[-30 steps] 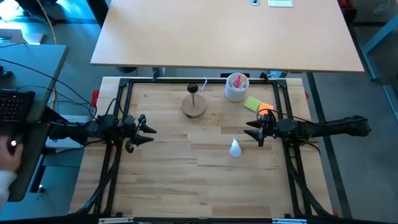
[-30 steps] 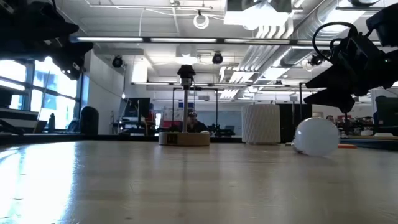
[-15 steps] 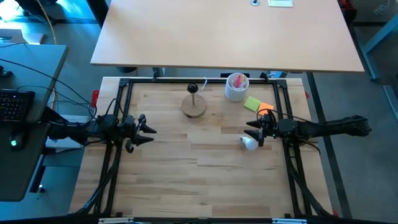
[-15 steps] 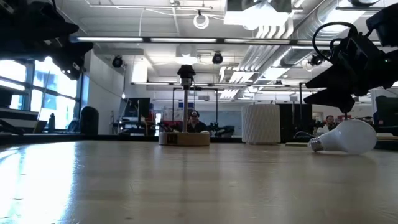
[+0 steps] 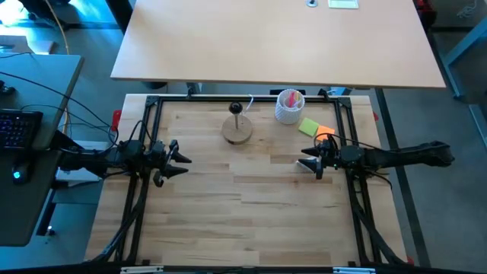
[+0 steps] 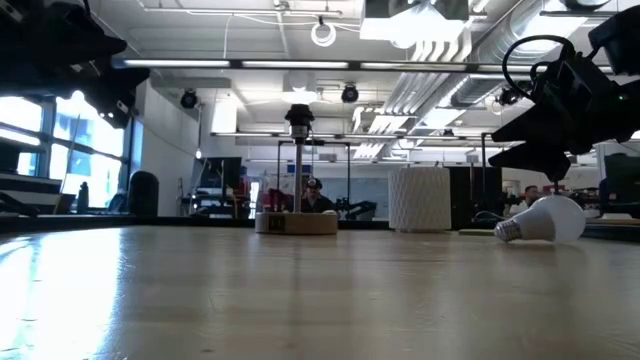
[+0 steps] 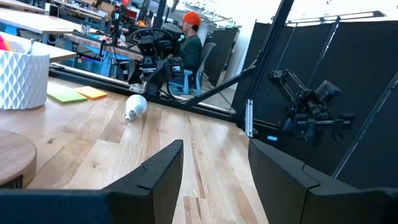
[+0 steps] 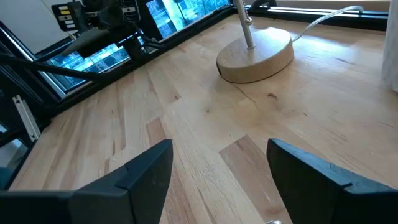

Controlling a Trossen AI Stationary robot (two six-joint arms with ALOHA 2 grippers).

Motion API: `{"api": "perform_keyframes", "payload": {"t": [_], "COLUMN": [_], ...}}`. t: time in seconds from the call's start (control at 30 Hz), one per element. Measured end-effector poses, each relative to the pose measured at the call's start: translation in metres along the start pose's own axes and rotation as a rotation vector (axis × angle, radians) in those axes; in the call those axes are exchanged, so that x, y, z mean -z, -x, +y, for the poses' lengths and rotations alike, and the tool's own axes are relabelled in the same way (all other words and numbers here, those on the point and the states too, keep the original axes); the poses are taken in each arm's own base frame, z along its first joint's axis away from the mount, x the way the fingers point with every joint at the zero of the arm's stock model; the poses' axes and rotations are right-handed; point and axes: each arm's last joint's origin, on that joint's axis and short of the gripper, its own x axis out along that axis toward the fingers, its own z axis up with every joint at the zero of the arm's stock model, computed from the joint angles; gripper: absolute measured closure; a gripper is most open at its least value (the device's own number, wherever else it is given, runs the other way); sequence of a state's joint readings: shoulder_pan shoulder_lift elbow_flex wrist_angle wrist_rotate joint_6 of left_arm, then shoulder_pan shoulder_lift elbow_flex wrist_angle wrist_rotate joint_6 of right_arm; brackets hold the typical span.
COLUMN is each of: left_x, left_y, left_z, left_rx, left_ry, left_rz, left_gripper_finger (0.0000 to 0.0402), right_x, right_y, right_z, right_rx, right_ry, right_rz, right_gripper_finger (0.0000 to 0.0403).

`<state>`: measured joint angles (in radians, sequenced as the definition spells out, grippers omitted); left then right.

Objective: Screw lightbulb

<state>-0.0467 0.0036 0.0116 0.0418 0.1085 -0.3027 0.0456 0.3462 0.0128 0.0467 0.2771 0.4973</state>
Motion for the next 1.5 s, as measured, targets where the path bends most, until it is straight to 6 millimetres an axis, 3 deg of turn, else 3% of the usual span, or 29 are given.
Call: {"api": "perform_keyframes", "payload": {"t": [0.23, 0.5, 1.1, 1.33, 1.5], "left_x": [0.0, 0.0, -0.001, -0.006, -0.019], "left_y": [0.0, 0.0, 0.0, 0.0, 0.002], "left_z": [0.0, 0.0, 0.0, -0.002, -0.006], "left_rx": [0.0, -0.001, 0.001, 0.011, 0.037], "left_ry": [-0.003, -0.246, -0.256, -0.26, -0.274], "left_rz": [0.0, -0.001, -0.01, -0.068, -0.209], "left_gripper_finger": [0.0225, 0.0225, 0.0225, 0.0225, 0.0225], "right_x": [0.0, 0.0, 0.0, -0.02, -0.035], "right_y": [0.0, 0.0, 0.0, 0.002, 0.007], "right_z": [0.0, 0.0, 0.0, 0.006, 0.011], "right_rx": [0.0, 0.0, 0.002, 0.005, -0.041], "right_ry": [0.0, 0.0, 0.003, -0.247, -0.211], "right_rz": [0.0, 0.001, -0.006, -0.25, -0.407], "right_gripper_finger": [0.0144, 0.0144, 0.0144, 0.0144, 0.0144]}}
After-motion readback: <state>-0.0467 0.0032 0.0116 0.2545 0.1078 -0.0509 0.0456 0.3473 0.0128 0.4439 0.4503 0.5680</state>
